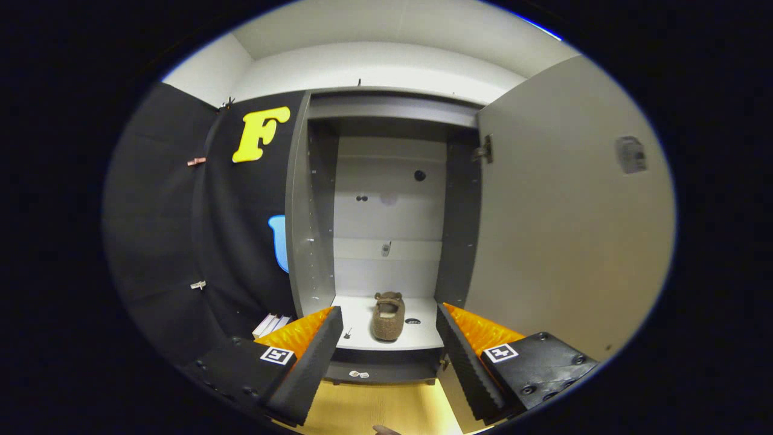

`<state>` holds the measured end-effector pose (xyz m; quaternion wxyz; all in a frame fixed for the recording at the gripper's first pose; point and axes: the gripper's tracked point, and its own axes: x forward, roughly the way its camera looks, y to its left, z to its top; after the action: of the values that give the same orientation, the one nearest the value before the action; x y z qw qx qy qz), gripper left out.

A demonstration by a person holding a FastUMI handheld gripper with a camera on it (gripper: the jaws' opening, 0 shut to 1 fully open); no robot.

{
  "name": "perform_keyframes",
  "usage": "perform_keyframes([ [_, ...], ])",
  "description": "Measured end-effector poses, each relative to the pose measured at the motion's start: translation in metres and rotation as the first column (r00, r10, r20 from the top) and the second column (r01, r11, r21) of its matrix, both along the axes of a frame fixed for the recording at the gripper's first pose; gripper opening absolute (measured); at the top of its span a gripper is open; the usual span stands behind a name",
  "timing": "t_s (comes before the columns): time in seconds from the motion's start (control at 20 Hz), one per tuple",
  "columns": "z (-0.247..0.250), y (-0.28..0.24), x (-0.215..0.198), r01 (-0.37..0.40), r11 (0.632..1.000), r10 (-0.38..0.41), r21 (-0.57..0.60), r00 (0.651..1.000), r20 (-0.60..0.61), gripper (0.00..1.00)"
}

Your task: Open the shoe cabinet door, grab the shoes and put them into the shoe cabinet, then close the shoe cabinet door.

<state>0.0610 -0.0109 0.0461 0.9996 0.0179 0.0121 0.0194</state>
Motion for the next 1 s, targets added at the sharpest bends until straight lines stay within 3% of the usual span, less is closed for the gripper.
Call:
perform_keyframes([
  [0.55, -0.019, -0.14, -0.117, 0.081, 0.995, -0.081, 0.052, 0.997, 0.007, 0.98],
  [0.9, -0.04, -0.236, -0.129, 0.16, 0.985, -0.159, 0.06, 0.987, -0.008, 0.98],
  [1.0, -0.048, -0.251, -0.122, 0.152, 0.986, -0.151, 0.075, 0.988, -0.014, 0.97],
])
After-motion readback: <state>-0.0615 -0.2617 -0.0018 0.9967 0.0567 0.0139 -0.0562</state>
